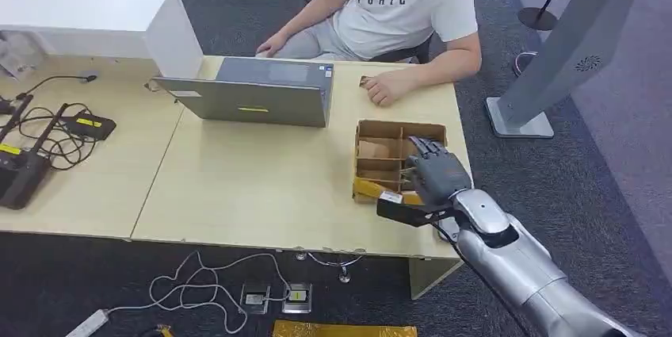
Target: Pass the card to the sensor for recognition and then transmit it.
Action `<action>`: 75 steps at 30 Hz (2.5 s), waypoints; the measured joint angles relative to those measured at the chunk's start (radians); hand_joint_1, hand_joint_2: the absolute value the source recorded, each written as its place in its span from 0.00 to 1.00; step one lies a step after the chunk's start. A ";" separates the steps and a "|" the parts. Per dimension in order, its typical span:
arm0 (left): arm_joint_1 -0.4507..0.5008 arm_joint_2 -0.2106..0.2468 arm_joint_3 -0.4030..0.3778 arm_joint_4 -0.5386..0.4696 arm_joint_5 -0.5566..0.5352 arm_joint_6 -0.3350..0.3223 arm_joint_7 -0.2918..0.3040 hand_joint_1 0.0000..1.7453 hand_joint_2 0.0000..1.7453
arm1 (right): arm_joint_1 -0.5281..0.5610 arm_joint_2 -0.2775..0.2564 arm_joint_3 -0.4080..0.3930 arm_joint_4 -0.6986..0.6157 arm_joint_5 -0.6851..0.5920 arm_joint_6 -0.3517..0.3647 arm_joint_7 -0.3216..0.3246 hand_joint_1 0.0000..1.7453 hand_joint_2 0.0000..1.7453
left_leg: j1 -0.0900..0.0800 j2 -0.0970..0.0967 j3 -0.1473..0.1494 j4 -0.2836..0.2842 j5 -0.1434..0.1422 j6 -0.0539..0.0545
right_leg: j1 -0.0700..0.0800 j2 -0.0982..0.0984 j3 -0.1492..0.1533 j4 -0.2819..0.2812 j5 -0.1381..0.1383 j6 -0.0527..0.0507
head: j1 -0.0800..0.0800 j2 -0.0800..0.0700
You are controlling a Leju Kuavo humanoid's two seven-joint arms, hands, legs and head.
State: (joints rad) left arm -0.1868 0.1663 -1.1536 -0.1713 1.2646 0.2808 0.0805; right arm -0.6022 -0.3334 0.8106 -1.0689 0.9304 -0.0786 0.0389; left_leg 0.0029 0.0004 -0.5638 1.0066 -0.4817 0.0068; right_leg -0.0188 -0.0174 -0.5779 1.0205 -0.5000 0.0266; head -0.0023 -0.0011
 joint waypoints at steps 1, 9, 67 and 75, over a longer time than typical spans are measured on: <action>0.000 0.000 0.000 0.000 0.000 0.000 0.000 0.00 0.00 | 0.000 0.001 0.000 -0.002 -0.003 0.002 0.001 1.00 1.00 | 0.000 0.000 0.000 0.000 0.000 0.000 | 0.000 0.000 0.000 0.000 0.000 0.000 | 0.000 0.000; 0.001 0.000 0.000 0.000 0.000 0.000 0.000 0.00 0.00 | 0.005 0.003 0.000 -0.028 -0.023 0.032 0.006 1.00 1.00 | 0.000 0.000 0.000 0.000 0.000 0.000 | 0.000 0.000 0.000 0.000 0.000 0.000 | 0.000 0.000; 0.007 0.000 0.000 0.000 0.000 0.010 0.002 0.00 0.00 | -0.023 0.003 -0.127 -0.110 -0.018 -0.178 -0.037 1.00 1.00 | 0.000 0.000 0.001 0.000 0.000 0.000 | 0.000 0.001 0.000 0.000 0.000 0.000 | 0.000 0.000; 0.005 -0.005 0.000 0.000 -0.005 0.002 -0.001 0.00 0.00 | -0.051 0.005 -0.186 -0.126 -0.003 -0.205 -0.059 1.00 1.00 | 0.000 0.000 0.001 0.000 0.000 0.000 | 0.000 0.000 0.000 0.000 0.000 0.000 | 0.000 0.000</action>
State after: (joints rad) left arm -0.1820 0.1617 -1.1536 -0.1713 1.2600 0.2823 0.0793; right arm -0.6533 -0.3281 0.6248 -1.1948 0.9278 -0.2838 -0.0202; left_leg 0.0031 0.0008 -0.5631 1.0067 -0.4816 0.0067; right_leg -0.0186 -0.0170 -0.5776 1.0206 -0.4999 0.0266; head -0.0023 -0.0011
